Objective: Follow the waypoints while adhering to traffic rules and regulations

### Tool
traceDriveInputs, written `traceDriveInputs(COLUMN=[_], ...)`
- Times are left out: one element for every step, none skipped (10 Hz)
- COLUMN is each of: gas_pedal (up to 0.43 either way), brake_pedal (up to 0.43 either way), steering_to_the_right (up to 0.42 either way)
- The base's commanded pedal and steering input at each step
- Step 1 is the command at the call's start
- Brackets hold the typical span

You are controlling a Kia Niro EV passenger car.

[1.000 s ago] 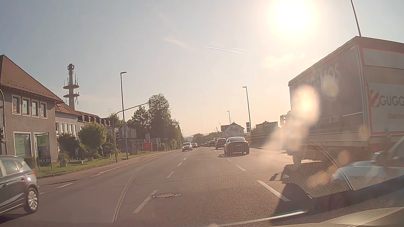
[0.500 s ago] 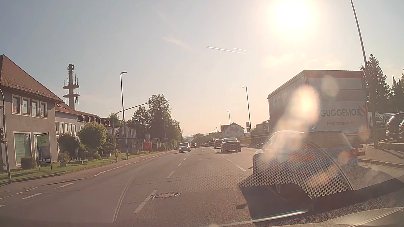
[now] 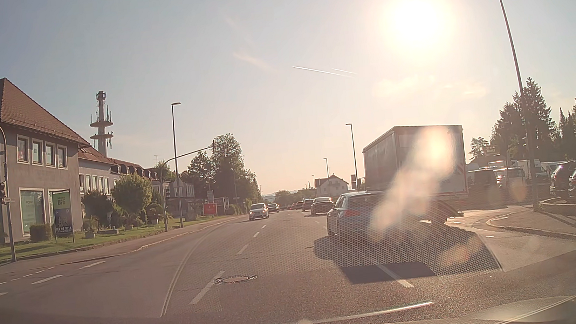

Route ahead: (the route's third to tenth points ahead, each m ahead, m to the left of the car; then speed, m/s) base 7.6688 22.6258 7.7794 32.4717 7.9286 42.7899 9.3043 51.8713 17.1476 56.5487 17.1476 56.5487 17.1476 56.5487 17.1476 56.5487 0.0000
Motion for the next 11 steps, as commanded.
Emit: traceDriveInputs(gas_pedal=[0.000, 0.000, 0.000, 0.000, 0.000, 0.000, 0.000, 0.000, 0.000, 0.000, 0.000], brake_pedal=[0.280, 0.280, 0.280, 0.280, 0.280, 0.280, 0.280, 0.280, 0.280, 0.274, 0.280], steering_to_the_right=[0.002, 0.002, 0.002, 0.002, 0.002, 0.002, 0.002, 0.002, 0.002, 0.002, 0.002])
